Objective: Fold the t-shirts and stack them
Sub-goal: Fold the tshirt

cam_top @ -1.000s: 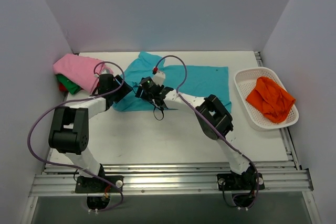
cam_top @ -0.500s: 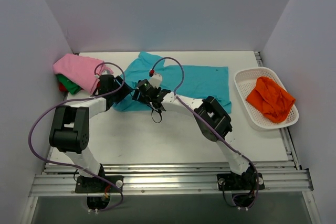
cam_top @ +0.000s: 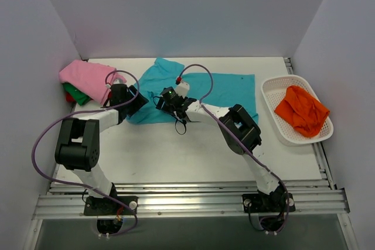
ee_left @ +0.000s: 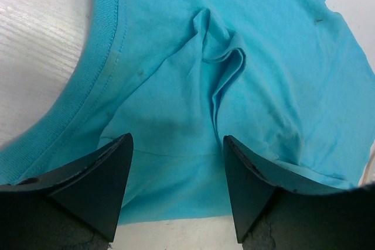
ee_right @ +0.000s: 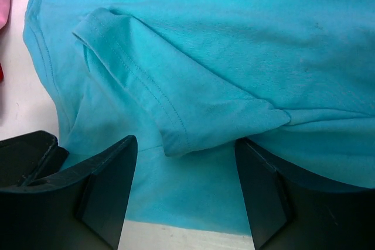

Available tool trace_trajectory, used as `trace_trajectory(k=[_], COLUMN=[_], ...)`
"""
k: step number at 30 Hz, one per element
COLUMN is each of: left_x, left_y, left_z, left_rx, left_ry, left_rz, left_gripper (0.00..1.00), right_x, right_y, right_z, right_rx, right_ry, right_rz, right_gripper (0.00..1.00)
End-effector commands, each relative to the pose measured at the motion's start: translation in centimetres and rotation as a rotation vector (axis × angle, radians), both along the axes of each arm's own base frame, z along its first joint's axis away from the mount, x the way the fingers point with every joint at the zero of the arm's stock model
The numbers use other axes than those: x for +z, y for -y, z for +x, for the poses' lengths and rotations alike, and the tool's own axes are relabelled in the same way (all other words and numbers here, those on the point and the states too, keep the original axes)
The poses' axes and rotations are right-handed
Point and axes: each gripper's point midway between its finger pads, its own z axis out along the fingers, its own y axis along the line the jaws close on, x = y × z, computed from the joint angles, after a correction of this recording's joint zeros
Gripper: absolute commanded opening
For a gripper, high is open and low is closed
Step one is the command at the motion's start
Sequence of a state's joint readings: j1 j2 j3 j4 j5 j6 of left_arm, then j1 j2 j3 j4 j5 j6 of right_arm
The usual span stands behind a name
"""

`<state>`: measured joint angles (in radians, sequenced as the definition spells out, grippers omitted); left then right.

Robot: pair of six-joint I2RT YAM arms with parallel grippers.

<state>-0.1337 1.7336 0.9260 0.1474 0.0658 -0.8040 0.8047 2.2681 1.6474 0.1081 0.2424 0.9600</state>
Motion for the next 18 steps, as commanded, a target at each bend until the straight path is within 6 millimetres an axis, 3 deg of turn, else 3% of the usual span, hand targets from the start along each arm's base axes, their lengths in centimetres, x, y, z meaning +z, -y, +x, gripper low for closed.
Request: trace_trajectory(k=[1,18], left_x=[2.2,1.8], left_y=[-0.2,-0.3], left_z=[0.8,1.0], left_rx=[-0.008,-0.006], left_ry=[0.080,0.075], left_rz=[-0.004,0.002], left_gripper=[0.71,0.71], right_x=[1.3,3.5], right_y=[0.5,-1.0], right_z=[0.5,2.1], right_rx=[-0.015,0.000], right_ry=[0.014,0.044], right_rz=[0.027,0.087], right_gripper=[0.63,0.62])
